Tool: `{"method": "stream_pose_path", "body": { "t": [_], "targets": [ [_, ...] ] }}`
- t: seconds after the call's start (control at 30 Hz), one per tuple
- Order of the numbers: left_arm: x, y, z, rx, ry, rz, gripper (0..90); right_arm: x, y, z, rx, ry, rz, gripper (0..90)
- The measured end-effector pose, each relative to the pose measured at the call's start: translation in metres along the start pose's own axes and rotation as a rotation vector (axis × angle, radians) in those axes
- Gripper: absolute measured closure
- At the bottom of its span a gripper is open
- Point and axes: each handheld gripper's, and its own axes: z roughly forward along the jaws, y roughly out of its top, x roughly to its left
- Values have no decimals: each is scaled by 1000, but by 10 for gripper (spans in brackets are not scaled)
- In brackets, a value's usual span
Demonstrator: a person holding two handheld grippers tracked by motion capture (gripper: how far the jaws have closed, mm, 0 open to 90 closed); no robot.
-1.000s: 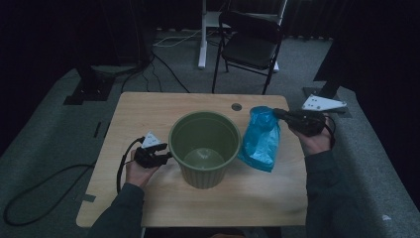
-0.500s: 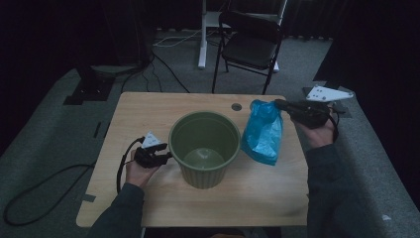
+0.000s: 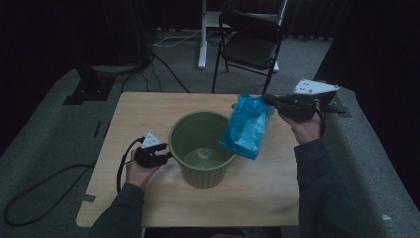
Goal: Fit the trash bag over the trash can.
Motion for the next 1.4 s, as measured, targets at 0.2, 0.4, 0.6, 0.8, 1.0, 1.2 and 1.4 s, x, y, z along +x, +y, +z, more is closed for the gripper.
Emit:
{"method": "stream_pose_path", "body": {
  "t": [0.2, 0.4, 0.6, 0.8, 1.0, 1.2, 1.4],
  "targets": [
    [0, 0, -1, -2, 0, 1, 518, 9, 7, 18, 3, 19, -12, 900],
    [0, 0, -1, -3, 0, 2, 518, 15, 12, 32, 7, 18, -9, 900],
    [1, 0, -1, -7, 3, 1, 518, 18, 15, 43, -1, 16, 7, 900],
    [1, 0, -2, -9, 2, 0, 518, 22, 15, 54, 12, 2, 17, 900],
    [1, 0, -2, -10, 2, -1, 518, 23, 21, 63, 3, -4, 30, 900],
    [1, 1, -3, -12, 1, 2, 518, 29, 16, 70, 22, 8, 34, 900],
    [1, 1, -3, -12, 2, 1, 518, 43, 4, 77, 55, 34, 28, 900]
  ]
}}
